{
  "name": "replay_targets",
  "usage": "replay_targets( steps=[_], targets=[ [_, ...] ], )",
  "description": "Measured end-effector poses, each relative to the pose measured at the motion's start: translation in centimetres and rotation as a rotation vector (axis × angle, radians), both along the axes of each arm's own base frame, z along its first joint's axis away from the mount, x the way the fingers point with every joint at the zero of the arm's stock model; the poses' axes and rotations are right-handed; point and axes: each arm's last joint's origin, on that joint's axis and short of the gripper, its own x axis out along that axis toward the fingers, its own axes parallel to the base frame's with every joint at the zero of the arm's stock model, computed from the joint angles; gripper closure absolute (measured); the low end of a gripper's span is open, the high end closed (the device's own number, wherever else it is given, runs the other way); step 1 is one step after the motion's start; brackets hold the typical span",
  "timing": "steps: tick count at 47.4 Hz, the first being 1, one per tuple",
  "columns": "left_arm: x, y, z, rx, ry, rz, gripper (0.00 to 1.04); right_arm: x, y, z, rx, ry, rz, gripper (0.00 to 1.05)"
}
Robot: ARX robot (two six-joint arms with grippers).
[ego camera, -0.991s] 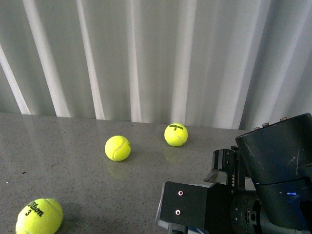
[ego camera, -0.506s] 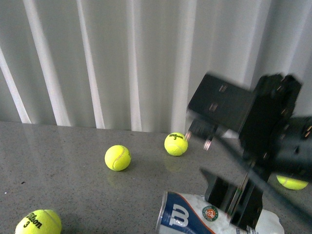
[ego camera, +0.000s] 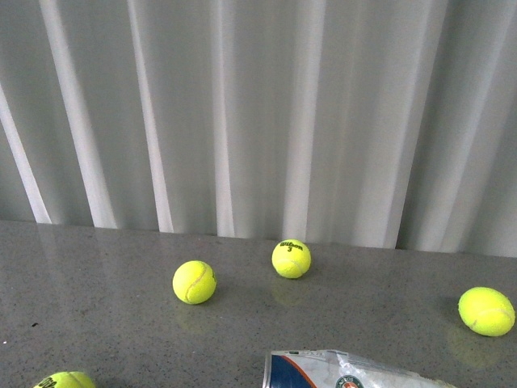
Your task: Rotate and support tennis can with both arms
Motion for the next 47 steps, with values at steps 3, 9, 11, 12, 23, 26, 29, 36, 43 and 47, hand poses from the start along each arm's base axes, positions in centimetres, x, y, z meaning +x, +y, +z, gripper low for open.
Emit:
replay_targets(
  steps=[3, 9, 11, 12, 23, 26, 29, 36, 43, 47],
  targets=[
    [0.0, 0.0, 0.0, 0.0, 0.0, 0.0, 0.07, -1.4, 0.0, -1.9, 0.057, 0.063, 0.017, 0.32],
    [0.0, 0.0, 0.0, 0.0, 0.0, 0.0, 0.07, -2.8, 0.0, -4.8, 0.112, 0.084, 0.02, 0.58],
    [0.0, 0.0, 0.0, 0.0, 0.0, 0.0, 0.07, -3.1, 0.0, -5.5, 0.119, 0.09, 0.019, 0.67],
    [0.0, 0.0, 0.0, 0.0, 0.0, 0.0, 0.07, -3.2, 0.0, -5.9, 0.121, 0.093, 0.019, 0.72],
    [0.0, 0.0, 0.0, 0.0, 0.0, 0.0, 0.07, -4.4, 0.0, -8.0, 0.127, 0.088, 0.02, 1.01],
    [0.0, 0.0, 0.0, 0.0, 0.0, 0.0, 0.07, -4.6, 0.0, -8.5, 0.127, 0.087, 0.02, 1.01],
    [0.0, 0.0, 0.0, 0.0, 0.0, 0.0, 0.07, -4.9, 0.0, -8.9, 0.127, 0.085, 0.02, 1.01],
    [0.0, 0.0, 0.0, 0.0, 0.0, 0.0, 0.07, -5.3, 0.0, -9.6, 0.127, 0.086, 0.02, 1.01],
    [0.0, 0.0, 0.0, 0.0, 0.0, 0.0, 0.07, -5.9, 0.0, -10.3, 0.128, 0.083, 0.02, 1.01],
    [0.0, 0.0, 0.0, 0.0, 0.0, 0.0, 0.07, -6.1, 0.0, -10.6, 0.128, 0.084, 0.02, 1.01]
  ],
)
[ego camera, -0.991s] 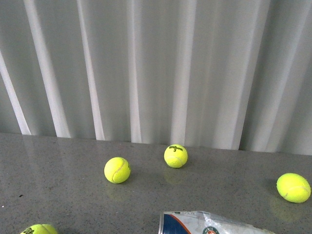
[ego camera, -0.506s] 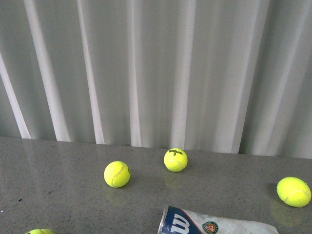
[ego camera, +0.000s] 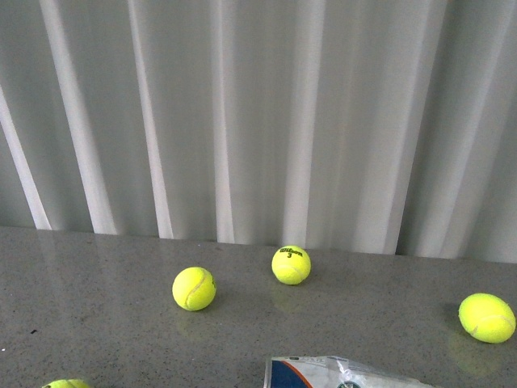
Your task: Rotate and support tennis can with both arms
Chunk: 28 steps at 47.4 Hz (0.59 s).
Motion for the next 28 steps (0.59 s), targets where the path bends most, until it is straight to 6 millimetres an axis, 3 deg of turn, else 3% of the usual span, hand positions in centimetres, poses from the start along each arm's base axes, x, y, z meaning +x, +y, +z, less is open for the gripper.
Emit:
replay_targets(
  steps=[28],
  targets=[
    [0.0, 0.0, 0.0, 0.0, 0.0, 0.0, 0.07, -1.4, 0.0, -1.6, 0.0, 0.016, 0.001, 1.01]
  ],
)
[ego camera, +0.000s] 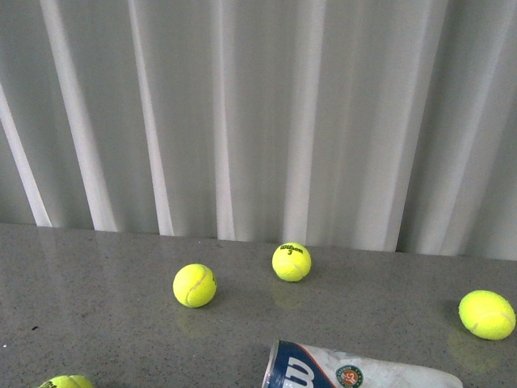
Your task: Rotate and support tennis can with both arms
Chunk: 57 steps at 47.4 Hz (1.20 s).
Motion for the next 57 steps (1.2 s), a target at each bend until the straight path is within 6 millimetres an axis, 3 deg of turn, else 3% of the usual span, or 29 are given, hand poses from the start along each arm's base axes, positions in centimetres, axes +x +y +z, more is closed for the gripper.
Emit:
replay_targets(
  steps=[23, 38, 41, 45, 49, 53, 57],
  targets=[
    [0.0, 0.0, 0.0, 0.0, -0.001, 0.0, 0.07, -0.5, 0.0, 0.1, 0.0, -0.02, -0.001, 1.01],
    [0.0, 0.0, 0.0, 0.0, 0.0, 0.001, 0.07, -0.5, 0.0, 0.1, 0.0, -0.02, -0.001, 0.48],
    [0.2, -0.1, -0.1, -0.058, 0.136, 0.164, 0.07, -0.5, 0.0, 0.1, 0.0, -0.02, -0.001, 0.36],
    [1.6, -0.7, 1.7, -0.078, 0.176, 0.304, 0.07, -0.5, 0.0, 0.1, 0.0, -0.021, -0.002, 0.22],
    [5.4, -1.5, 5.9, -0.094, 0.085, 0.24, 0.07, -0.5, 0.0, 0.1, 0.001, -0.02, -0.001, 0.05],
    [11.0, -2.9, 9.1, -0.042, 0.065, 0.162, 0.07, -0.5, 0.0, 0.1, 0.002, -0.021, -0.002, 0.07],
    [15.1, -4.5, 9.4, -0.022, 0.181, 0.043, 0.07, -0.5, 0.0, 0.1, 0.002, -0.021, -0.002, 0.07]
  ],
)
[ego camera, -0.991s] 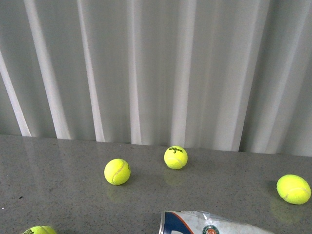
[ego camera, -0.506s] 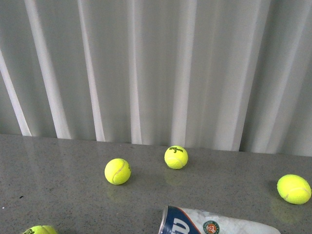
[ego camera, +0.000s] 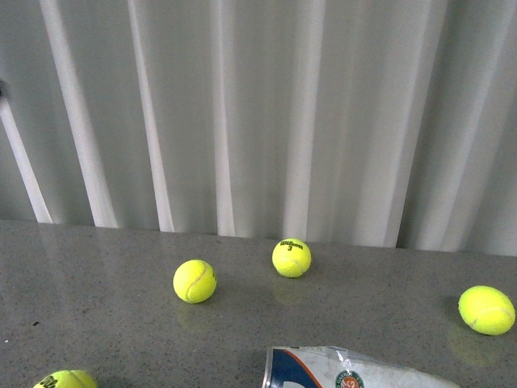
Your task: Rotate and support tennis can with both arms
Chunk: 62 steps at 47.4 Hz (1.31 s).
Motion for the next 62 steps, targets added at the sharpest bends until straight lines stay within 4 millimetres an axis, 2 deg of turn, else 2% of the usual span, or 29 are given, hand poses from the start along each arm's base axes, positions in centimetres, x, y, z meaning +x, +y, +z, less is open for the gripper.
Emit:
replay_targets(
  steps=[2, 3, 6, 8, 12, 16, 23, 36, 56, 62],
  targets=[
    [2.3, -1.0, -0.6, -0.019, 0.084, -0.072, 0.07, 0.0, 0.0, 0.0, 0.0, 0.0, 0.0, 0.07],
    [2.8, -1.3, -0.8, -0.022, 0.108, -0.088, 0.07, 0.0, 0.0, 0.0, 0.0, 0.0, 0.0, 0.07],
    [6.8, -3.8, -3.4, -0.051, 0.321, -0.227, 0.07, 0.0, 0.0, 0.0, 0.0, 0.0, 0.001, 0.07],
    [8.5, -5.1, -4.8, -0.063, 0.415, -0.289, 0.07, 0.0, 0.0, 0.0, 0.0, 0.0, 0.0, 0.07],
    [10.6, -7.6, -7.4, -0.083, 0.551, -0.395, 0.07, 0.0, 0.0, 0.0, 0.0, 0.0, 0.0, 0.07],
    [11.6, -9.6, -9.8, -0.101, 0.651, -0.469, 0.07, 0.0, 0.0, 0.0, 0.0, 0.0, 0.0, 0.07],
    [12.4, -11.3, -12.9, -0.118, 0.745, -0.532, 0.07, 0.0, 0.0, 0.0, 0.0, 0.0, 0.0, 0.07],
    [13.6, -12.9, -16.2, -0.223, 0.808, -0.559, 0.07, 0.0, 0.0, 0.0, 0.0, 0.0, 0.0, 0.07],
    [12.8, -12.5, -17.6, -0.329, 0.891, -0.573, 0.07, 0.0, 0.0, 0.0, 0.0, 0.0, 0.0, 0.07],
    [12.5, -12.8, -17.4, -0.36, 0.878, -0.586, 0.07, 0.0, 0.0, 0.0, 0.0, 0.0, 0.0, 0.07]
  ],
)
